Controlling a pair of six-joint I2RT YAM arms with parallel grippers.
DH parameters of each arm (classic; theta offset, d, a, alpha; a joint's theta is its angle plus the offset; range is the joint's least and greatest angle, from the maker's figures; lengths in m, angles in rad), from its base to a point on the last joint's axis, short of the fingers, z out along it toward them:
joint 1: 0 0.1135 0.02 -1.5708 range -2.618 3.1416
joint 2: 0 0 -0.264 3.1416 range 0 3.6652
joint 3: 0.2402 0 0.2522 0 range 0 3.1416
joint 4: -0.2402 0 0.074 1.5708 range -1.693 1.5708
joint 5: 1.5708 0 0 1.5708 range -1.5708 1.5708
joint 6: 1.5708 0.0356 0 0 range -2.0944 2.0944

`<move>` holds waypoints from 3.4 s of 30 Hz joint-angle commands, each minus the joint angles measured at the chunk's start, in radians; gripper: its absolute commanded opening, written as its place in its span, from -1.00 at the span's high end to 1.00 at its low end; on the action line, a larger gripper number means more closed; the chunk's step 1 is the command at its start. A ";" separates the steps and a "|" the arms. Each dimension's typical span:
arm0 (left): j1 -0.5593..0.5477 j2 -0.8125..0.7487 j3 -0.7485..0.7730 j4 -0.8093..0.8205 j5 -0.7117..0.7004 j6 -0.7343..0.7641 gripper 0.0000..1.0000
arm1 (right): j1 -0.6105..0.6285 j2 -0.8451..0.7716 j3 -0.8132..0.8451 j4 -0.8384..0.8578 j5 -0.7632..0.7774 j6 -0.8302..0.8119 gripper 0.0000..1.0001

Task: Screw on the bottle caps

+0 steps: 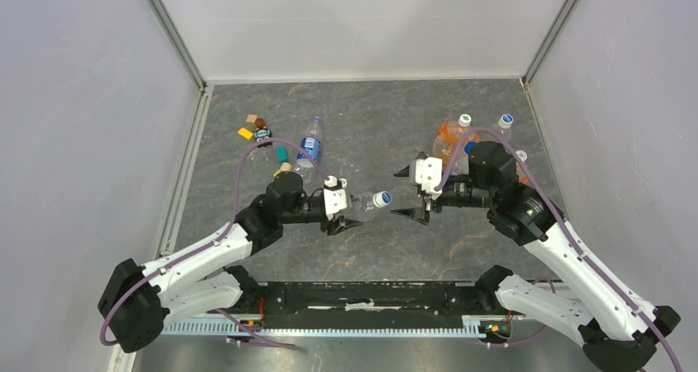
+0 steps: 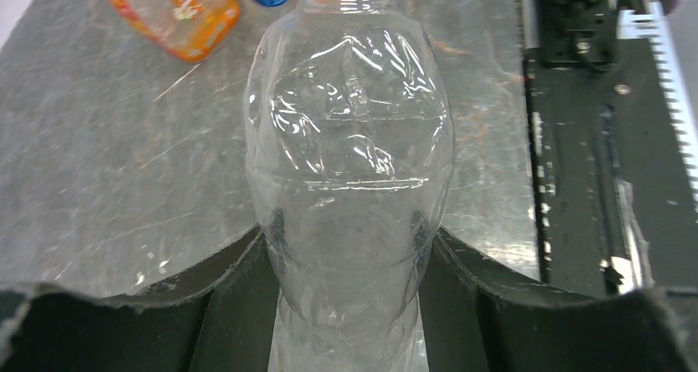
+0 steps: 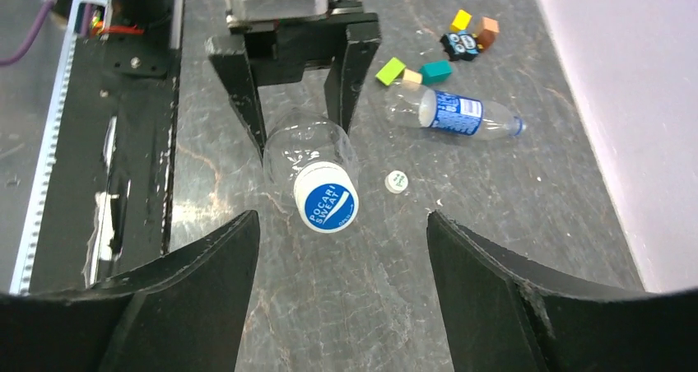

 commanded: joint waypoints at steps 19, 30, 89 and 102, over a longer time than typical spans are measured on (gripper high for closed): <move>0.006 0.023 0.050 0.006 0.194 -0.030 0.95 | -0.003 0.089 0.054 -0.085 -0.238 -0.124 -0.12; 0.005 0.010 0.042 0.024 0.141 -0.035 0.96 | -0.003 0.117 0.030 -0.031 -0.223 -0.041 0.35; -0.243 -0.036 0.046 -0.246 -0.514 0.260 0.95 | 0.014 -0.221 -0.410 0.508 0.155 0.415 -0.36; -0.160 0.012 0.118 -0.361 -0.188 0.237 0.95 | 0.014 -0.289 -0.386 0.212 -0.104 -0.268 -0.35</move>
